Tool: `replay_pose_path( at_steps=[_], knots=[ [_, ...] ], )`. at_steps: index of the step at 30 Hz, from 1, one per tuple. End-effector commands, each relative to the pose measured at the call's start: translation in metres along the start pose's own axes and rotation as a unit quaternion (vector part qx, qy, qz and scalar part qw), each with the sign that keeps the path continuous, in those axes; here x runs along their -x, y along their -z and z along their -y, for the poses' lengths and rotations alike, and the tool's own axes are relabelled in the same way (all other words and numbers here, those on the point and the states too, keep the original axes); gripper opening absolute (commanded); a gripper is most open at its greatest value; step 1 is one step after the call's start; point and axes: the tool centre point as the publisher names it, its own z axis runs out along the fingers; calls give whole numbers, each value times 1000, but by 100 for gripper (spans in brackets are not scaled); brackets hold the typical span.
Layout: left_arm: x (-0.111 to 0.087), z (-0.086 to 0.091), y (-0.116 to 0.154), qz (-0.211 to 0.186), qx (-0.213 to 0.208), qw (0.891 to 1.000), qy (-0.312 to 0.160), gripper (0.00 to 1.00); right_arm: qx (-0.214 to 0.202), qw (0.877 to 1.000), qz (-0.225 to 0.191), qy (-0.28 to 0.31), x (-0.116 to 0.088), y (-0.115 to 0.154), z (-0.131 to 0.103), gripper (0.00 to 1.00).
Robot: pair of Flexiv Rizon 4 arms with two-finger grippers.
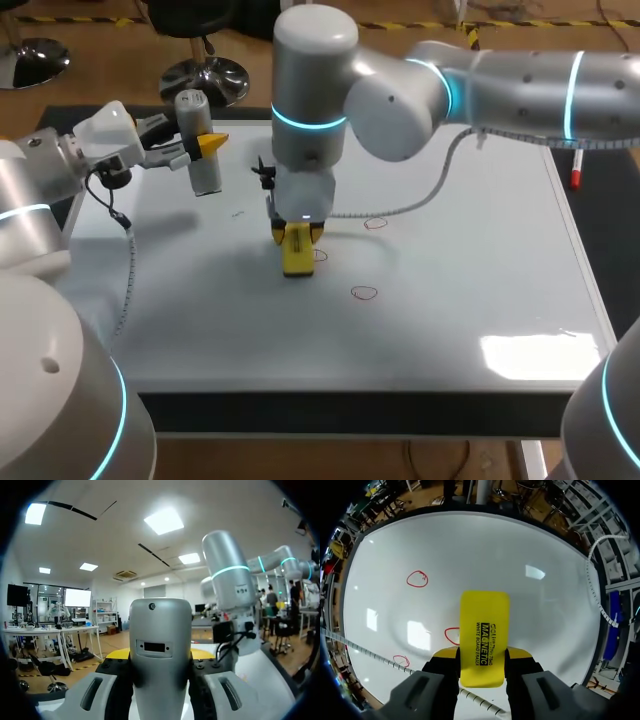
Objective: Pick up the inspection probe, press it on each red-marked spot on the whiteboard one by one, put down the probe, pick up the eraser, and wipe off all the red marks.
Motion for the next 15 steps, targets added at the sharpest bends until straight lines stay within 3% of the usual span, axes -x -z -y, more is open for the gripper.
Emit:
replay_pose_path(
  at_steps=[1,15],
  knots=[
    [0,0,-1,1,-1,1000,-1,0,4,1000,-3,4,1,-7,1,0],
    [0,0,-1,1,-1,1000,-1,0,22,1000,-1,13,2,-20,-3,0]
  ],
)
